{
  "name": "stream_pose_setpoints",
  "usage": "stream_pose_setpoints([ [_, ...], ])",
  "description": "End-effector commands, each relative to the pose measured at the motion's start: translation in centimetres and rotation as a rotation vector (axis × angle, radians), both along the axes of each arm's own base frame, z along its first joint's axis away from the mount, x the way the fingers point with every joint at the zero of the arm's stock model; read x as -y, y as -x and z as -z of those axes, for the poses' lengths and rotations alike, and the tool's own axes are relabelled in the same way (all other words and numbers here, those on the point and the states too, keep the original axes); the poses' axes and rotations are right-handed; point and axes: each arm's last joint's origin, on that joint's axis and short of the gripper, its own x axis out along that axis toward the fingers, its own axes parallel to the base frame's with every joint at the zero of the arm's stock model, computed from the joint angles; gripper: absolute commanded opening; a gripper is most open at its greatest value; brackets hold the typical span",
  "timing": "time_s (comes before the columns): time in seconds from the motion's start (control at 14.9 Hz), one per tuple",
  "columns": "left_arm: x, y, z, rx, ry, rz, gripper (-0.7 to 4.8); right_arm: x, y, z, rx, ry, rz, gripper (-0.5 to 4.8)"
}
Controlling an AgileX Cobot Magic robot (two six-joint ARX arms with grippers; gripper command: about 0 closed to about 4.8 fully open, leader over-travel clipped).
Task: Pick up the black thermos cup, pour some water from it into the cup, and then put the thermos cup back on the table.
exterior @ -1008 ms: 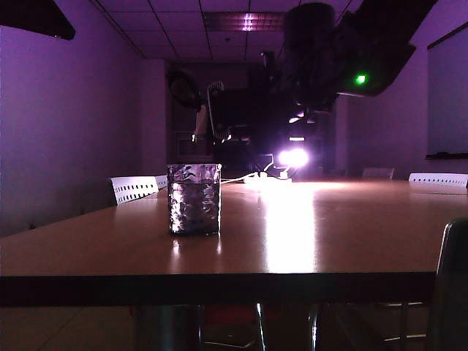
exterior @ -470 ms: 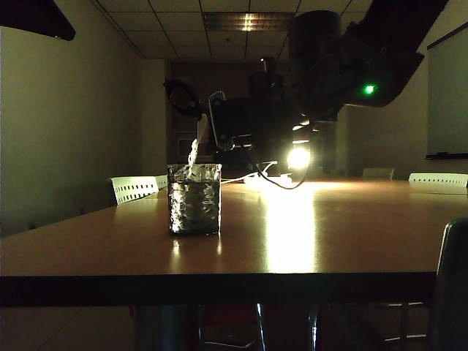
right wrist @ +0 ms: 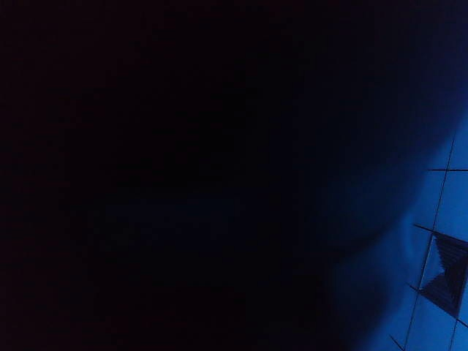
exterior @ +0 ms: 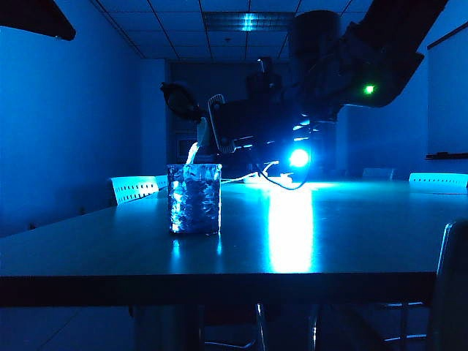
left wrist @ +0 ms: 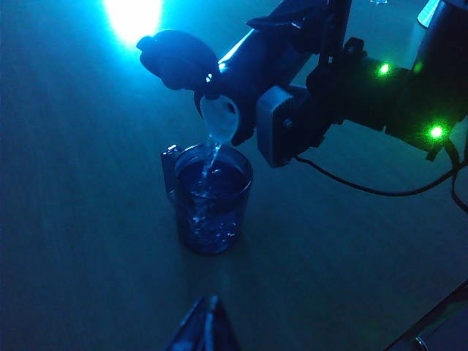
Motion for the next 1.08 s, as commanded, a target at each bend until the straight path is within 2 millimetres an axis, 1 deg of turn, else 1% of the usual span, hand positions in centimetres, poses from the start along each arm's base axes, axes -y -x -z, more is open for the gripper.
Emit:
stream_pose_setpoints([
  [0.07,0.00,0.04,-0.36,0.016,0.009,0.007,-0.05,-0.01,0.04,-1.54,0.082,-0.044,-0.003,1.90],
  [0.34,0.00,0.04,-0.36,0.016,0.009,0.007,-0.05,0.00,0.04,-1.54,0.082,-0.044,-0.003,1.90],
  [0.47,0.00,0.04,-0.36,0.016,0.009,0.007,-0.05,0.00,0.04,-1.54,0.082,-0.044,-0.003,2.11],
  [1.08,0.00,0.04,-0.37,0.017,0.009,0.007,-0.05,0.00,0.04,-1.54,0.078,-0.053,0.000,2.13],
])
